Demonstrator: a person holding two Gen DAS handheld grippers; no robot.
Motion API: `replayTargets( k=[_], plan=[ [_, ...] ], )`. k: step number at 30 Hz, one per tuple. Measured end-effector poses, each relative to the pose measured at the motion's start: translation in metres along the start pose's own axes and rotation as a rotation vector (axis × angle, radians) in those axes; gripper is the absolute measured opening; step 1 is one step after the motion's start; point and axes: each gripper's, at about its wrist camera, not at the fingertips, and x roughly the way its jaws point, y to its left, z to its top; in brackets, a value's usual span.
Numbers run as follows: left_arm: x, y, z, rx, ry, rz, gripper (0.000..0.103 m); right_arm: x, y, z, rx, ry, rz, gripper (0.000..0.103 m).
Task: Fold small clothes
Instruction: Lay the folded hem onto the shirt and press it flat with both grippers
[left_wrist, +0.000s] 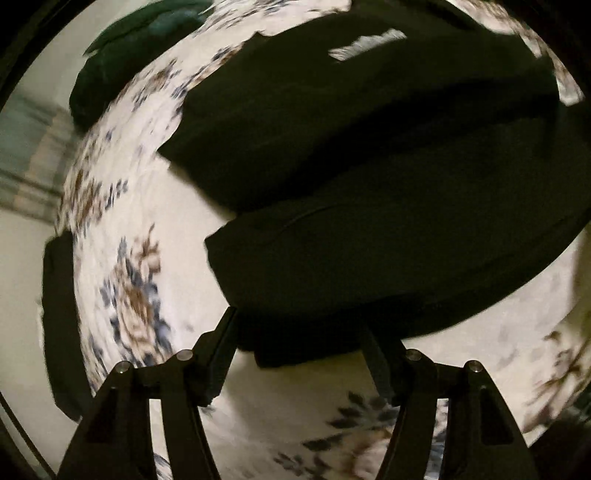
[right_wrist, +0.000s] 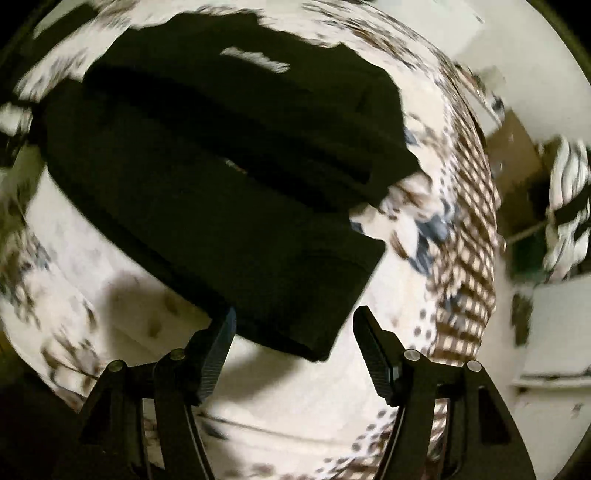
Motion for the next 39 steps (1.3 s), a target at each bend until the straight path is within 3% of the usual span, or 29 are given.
replayTargets(
  k=[5, 7, 8, 9, 11, 16, 22, 23, 24, 25, 29, 34, 36, 38, 39],
  plan=[
    [0.009, -0.002, 0.006, 0.043, -0.002, 0.009, 0.061, 0.015, 0.005, -0.001, -0.039, -0.008, -0.053, 0.066],
    [0.006, -0.001, 0.008, 0.049, -0.022, -0.002, 0.058, 0.016, -0.004, 0.002, 0.014, -0.017, -0.048, 0.051],
    [0.003, -0.001, 0.008, 0.054, -0.035, -0.009, 0.046, 0.016, -0.009, 0.003, 0.035, -0.018, -0.059, 0.038],
    [0.002, 0.0, 0.009, 0.055, -0.042, -0.015, 0.039, 0.015, -0.011, 0.004, 0.043, -0.024, -0.067, 0.033],
    [-0.001, 0.004, 0.012, 0.057, -0.056, -0.011, 0.022, 0.01, -0.015, 0.006, 0.045, -0.05, -0.092, 0.034],
    [-0.005, 0.002, 0.016, 0.087, -0.081, -0.014, 0.015, 0.005, 0.007, 0.007, -0.173, -0.102, -0.274, 0.034],
    [-0.012, -0.001, 0.015, 0.117, -0.119, -0.012, 0.008, 0.016, 0.025, 0.011, -0.287, -0.115, -0.309, 0.034],
    [-0.014, 0.001, 0.014, 0.115, -0.127, -0.012, 0.008, 0.018, 0.024, 0.014, -0.281, -0.116, -0.293, 0.027],
    [-0.016, 0.002, 0.014, 0.112, -0.133, -0.015, 0.007, 0.019, 0.023, 0.015, -0.272, -0.121, -0.293, 0.004],
    [-0.02, 0.004, 0.012, 0.108, -0.141, -0.017, 0.007, 0.019, 0.02, 0.018, -0.246, -0.121, -0.291, 0.001],
    [-0.038, 0.013, 0.007, 0.09, -0.174, -0.026, 0.007, -0.004, 0.01, 0.017, -0.167, -0.151, -0.232, 0.0],
    [-0.046, 0.015, 0.003, 0.077, -0.189, -0.04, 0.007, -0.019, 0.03, -0.006, -0.325, -0.126, -0.284, 0.005],
    [-0.047, 0.017, 0.003, 0.066, -0.192, -0.047, 0.007, -0.018, 0.04, -0.019, -0.389, -0.114, -0.283, 0.026],
    [-0.048, 0.018, 0.004, 0.053, -0.198, -0.051, 0.007, -0.015, 0.048, -0.027, -0.43, -0.105, -0.292, 0.038],
    [-0.049, 0.019, 0.005, 0.049, -0.2, -0.053, 0.007, -0.011, 0.052, -0.03, -0.441, -0.096, -0.293, 0.039]
  ],
)
